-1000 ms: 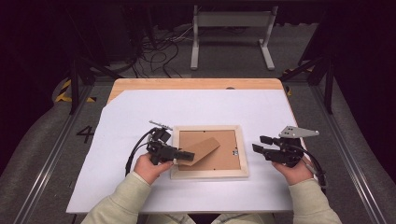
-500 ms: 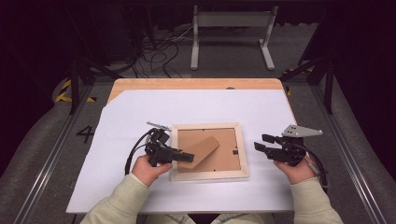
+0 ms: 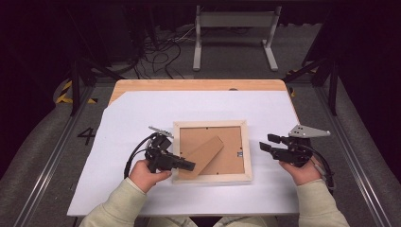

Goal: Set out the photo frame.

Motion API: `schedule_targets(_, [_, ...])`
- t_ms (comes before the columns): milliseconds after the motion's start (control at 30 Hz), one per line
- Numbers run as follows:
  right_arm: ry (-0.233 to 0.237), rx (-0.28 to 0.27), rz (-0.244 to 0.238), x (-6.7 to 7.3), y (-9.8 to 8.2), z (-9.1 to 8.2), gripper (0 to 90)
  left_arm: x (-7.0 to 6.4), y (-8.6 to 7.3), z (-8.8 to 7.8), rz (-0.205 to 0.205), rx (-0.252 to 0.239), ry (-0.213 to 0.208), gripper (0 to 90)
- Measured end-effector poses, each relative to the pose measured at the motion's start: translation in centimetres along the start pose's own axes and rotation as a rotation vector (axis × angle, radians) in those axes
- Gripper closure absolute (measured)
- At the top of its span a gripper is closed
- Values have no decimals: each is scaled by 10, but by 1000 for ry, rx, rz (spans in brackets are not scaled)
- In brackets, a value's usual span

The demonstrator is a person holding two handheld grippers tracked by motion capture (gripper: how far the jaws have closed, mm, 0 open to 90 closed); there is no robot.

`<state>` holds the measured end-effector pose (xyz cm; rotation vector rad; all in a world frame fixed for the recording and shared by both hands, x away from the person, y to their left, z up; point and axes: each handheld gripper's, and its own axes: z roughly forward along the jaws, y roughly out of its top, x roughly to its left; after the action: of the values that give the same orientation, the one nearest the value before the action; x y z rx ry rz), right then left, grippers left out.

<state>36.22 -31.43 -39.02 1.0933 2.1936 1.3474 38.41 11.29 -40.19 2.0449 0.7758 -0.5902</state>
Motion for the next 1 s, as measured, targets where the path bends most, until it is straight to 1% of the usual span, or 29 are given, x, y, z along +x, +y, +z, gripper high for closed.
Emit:
schedule_targets(100, [-1,5,4,-1,-1,0,472,-5,-2,0,9,28,-10,763])
schedule_targets(200, [-5,7,8,-2,-1,0,472,-5,-3,0,12,33,-18,779])
schedule_targets(333, [-2,5,13,-4,-1,-1,471,-6,-2,-1,5,26,-33,788])
schedule_targets(467, [-2,5,20,-4,-2,-1,470,-5,-2,-1,2,17,-30,809])
schedule_targets(567, [-3,5,22,-5,-2,-1,470,-6,-2,-2,15,12,-21,829])
schedule_targets(633, [-5,8,24,-6,-3,-1,470,-7,-2,-3,20,9,-17,865])
schedule_targets(700, [-6,10,27,-6,-3,-1,470,-9,-2,-4,41,-3,-21,877])
schedule_targets(767, [-12,13,33,-8,-4,-2,471,-11,-1,-5,51,-11,-12,878])
schedule_targets(1000, [-19,11,46,-10,-5,-3,473,-9,0,-5,27,-42,-34,879])
